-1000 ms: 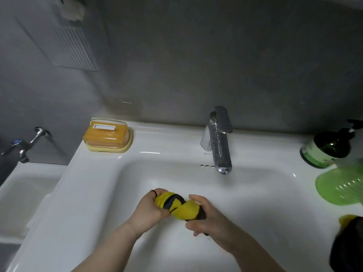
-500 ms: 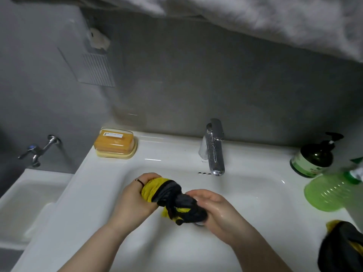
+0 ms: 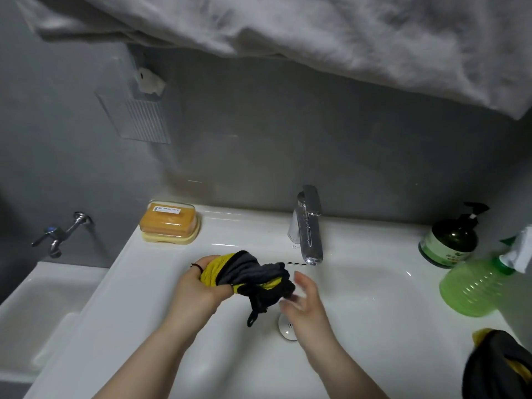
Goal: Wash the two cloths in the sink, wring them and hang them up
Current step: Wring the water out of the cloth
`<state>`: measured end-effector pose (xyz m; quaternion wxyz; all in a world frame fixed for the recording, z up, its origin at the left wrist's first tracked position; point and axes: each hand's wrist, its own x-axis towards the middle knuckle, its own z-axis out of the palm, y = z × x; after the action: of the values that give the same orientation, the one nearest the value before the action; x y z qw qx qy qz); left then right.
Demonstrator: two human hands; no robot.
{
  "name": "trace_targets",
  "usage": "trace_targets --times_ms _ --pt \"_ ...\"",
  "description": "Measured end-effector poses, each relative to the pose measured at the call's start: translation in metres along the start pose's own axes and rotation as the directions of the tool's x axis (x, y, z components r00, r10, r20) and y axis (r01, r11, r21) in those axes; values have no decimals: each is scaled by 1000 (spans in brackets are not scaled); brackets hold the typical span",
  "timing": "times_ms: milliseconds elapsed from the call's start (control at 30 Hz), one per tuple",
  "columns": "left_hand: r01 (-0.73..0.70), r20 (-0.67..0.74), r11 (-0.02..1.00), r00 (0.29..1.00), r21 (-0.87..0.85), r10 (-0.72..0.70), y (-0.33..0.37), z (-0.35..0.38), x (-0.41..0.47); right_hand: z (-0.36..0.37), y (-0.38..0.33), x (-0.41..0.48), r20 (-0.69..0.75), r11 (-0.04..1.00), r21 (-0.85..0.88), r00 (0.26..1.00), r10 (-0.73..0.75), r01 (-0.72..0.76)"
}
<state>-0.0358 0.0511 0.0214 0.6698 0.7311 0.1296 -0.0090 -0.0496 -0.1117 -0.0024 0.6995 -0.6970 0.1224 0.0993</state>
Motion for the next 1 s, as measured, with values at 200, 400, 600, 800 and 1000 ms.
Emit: trace_targets --times_ms 200,400,600,800,1000 --pt "112 15 974 994 -199 -111 12 -1 -4 2 6 -1 434 968 153 893 115 -199" --pt "144 29 945 989 -295 -142 13 -17 2 -4 1 4 289 978 146 952 102 -149" --pt "258 145 762 966 -594 -214 4 -17 5 -8 -13 12 119 969 240 993 25 -53" --pt "478 238 650 873 -591 -427 -11 -22 -2 -4 -55 15 4 947 210 968 -251 244" --pt "526 311 529 841 -666 -444 -11 -19 -12 40 -117 12 74 843 277 864 -497 461"
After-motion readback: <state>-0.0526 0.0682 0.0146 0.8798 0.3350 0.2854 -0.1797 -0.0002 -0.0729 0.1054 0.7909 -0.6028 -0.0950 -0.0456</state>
